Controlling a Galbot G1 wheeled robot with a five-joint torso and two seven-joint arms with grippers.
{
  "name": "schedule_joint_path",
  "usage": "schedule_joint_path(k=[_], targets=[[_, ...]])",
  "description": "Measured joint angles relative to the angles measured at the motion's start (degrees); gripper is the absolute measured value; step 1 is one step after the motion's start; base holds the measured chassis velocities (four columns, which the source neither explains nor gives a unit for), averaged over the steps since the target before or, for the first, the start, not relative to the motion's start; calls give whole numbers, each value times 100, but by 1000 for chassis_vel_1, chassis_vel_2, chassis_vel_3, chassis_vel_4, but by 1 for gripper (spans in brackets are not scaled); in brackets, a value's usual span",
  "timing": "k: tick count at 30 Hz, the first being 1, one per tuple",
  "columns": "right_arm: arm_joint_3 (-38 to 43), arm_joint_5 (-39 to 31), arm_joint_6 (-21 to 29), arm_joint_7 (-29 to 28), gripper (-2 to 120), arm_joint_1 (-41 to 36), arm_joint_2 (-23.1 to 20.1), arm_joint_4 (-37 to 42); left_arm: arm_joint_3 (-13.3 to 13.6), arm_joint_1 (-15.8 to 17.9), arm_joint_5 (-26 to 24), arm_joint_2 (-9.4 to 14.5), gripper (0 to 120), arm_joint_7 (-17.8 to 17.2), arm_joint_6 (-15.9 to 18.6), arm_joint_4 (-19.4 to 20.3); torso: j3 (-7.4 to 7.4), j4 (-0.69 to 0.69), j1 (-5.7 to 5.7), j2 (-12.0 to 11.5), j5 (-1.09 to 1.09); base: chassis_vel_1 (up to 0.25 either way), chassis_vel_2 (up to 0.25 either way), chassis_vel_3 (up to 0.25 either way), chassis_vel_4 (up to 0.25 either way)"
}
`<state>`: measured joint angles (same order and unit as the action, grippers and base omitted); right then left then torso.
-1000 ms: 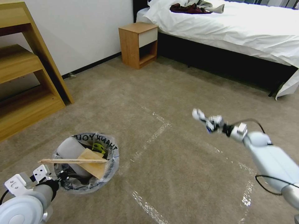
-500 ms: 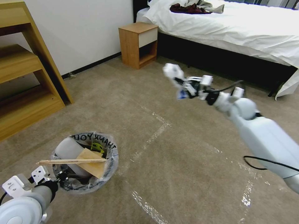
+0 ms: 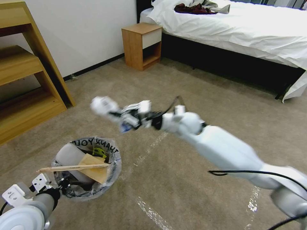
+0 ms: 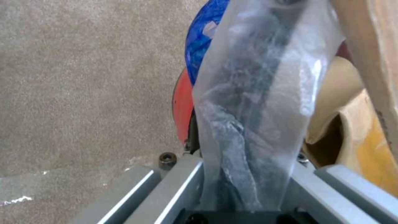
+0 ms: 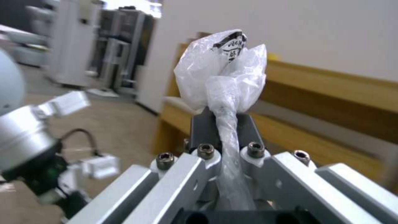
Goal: Pick up the trash bin and place the garbage on the floor into it.
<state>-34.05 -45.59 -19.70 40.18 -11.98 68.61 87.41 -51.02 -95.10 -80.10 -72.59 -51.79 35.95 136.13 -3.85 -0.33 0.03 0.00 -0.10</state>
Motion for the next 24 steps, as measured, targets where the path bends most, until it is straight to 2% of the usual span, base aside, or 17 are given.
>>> schedule_joint_path(k=[1, 4, 8, 24], targets=[[-237, 89, -47, -2, 0, 29, 276, -141, -8, 1, 9, -9, 0, 1, 0, -3, 0, 0, 0, 0, -2, 0, 0, 0, 0], [-518, 206, -99, 9, 0, 52, 616, -412, -27, -32, 11, -13, 0, 3, 0, 15, 0, -2, 0, 0, -1, 0, 0, 0, 0], [-600, 357, -176, 126, 0, 64, 821, -772, -33, -89, 41, -63, 0, 22, 1, 53, 0, -2, 0, 0, 0, 0, 0, 0, 0], [-853, 664, -401, 335, 0, -199, 903, -1297, -16, -113, 70, -72, 0, 52, 5, 106, 0, -3, 0, 0, 2, 0, 0, 0, 0]])
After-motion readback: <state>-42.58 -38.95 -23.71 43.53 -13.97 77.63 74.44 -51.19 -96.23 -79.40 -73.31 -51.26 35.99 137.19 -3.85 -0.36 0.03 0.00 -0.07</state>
